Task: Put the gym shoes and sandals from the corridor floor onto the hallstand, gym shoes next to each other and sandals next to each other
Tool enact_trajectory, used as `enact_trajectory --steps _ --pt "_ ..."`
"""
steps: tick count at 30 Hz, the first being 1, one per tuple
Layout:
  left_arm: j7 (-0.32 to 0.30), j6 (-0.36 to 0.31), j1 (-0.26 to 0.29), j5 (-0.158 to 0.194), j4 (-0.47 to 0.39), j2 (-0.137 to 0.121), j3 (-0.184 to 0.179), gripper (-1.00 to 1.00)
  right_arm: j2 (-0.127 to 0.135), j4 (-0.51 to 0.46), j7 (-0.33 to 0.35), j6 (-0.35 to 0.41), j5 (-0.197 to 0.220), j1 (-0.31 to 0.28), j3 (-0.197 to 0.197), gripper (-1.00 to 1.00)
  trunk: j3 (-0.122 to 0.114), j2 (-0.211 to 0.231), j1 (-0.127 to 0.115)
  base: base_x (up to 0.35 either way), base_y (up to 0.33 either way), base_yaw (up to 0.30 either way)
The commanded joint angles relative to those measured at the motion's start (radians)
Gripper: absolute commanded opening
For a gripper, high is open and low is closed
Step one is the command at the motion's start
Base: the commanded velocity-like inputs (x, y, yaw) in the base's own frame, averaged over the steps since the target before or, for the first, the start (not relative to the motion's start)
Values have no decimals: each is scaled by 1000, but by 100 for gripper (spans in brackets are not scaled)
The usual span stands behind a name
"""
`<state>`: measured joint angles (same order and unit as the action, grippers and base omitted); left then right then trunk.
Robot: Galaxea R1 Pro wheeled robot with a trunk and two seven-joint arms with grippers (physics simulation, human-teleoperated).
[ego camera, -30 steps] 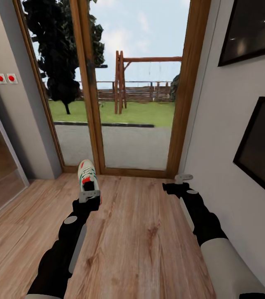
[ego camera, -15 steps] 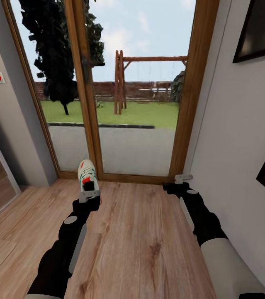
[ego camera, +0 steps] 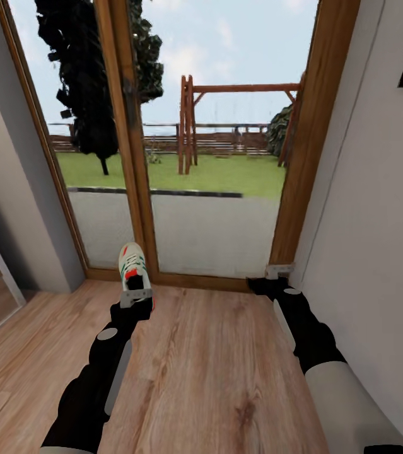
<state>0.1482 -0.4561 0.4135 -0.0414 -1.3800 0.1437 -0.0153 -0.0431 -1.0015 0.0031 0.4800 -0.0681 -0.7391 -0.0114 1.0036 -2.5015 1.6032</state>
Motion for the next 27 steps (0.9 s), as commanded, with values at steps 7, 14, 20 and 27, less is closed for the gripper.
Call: enact_trajectory --steps 7,14,20,27 --pt "4 -6 1 -5 -1 0 -2 -100 0 -2 0 6 -7 0 -1 100 -1 0 0 348 0 264" --pt "2 -3 0 -5 1 0 0 -100 0 -2 0 6 -7 0 -1 100 -5 0 0 190 0 288" --pt "-1 2 -1 -5 1 -1 1 -100 0 -2 0 6 -7 0 -1 100 -9 0 0 18 0 289" --pt "-6 82 -3 -9 48 -6 1 -100 0 -2 0 6 -7 0 -1 100 -13 0 0 2 0 289"
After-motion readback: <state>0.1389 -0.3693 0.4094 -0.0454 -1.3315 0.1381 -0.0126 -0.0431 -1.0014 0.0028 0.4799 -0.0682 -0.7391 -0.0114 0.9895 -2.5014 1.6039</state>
